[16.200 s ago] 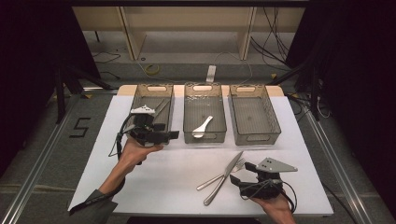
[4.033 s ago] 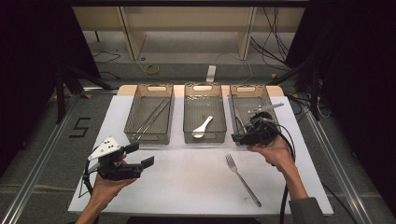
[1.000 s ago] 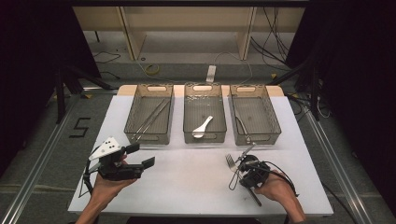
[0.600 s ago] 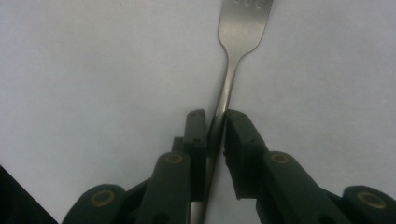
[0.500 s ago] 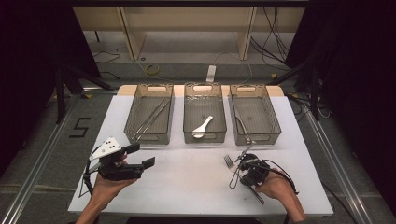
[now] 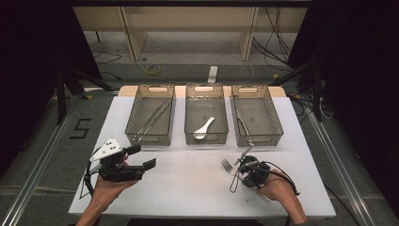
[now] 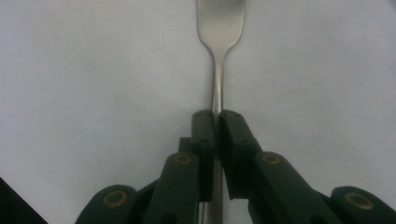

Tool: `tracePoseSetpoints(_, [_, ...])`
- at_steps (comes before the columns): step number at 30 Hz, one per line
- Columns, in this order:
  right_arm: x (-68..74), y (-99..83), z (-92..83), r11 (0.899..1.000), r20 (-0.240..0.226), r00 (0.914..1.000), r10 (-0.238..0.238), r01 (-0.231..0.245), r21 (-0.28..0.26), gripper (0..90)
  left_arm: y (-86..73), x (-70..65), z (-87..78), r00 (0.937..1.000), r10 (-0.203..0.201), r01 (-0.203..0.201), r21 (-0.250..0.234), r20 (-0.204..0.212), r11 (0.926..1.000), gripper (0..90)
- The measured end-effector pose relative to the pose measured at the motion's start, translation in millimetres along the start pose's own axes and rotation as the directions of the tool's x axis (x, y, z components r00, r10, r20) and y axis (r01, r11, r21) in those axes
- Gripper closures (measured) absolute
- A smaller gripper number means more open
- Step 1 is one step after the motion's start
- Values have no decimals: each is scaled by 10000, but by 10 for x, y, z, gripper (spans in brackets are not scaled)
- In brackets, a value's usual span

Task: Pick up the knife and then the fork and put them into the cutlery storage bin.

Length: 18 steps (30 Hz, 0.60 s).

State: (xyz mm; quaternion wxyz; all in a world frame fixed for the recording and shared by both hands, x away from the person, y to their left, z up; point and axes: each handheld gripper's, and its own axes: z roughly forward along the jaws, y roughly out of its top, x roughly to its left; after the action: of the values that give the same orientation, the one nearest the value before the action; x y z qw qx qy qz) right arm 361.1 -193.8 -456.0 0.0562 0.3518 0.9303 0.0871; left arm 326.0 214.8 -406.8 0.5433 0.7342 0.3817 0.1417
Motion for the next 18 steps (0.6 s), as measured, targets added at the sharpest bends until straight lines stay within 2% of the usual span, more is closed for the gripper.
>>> tracePoseSetpoints(7, [-38, -12, -35, 9996, -51, 10000, -37, 36, -265, 850, 0, 5, -5, 10000, 5, -5, -18, -17, 10000, 157])
tracePoseSetpoints(13, [-81, -38, -164, 9956, -184, 9998, 115, -131, -928, 850, 0, 2, -5, 10000, 1, -1, -21, -23, 10000, 157])
tracePoseSetpoints(18, [-147, -68, -283, 9877, -313, 9991, 292, -337, -1528, 850, -1, 5, -8, 10000, -36, 36, -70, -34, 10000, 157])
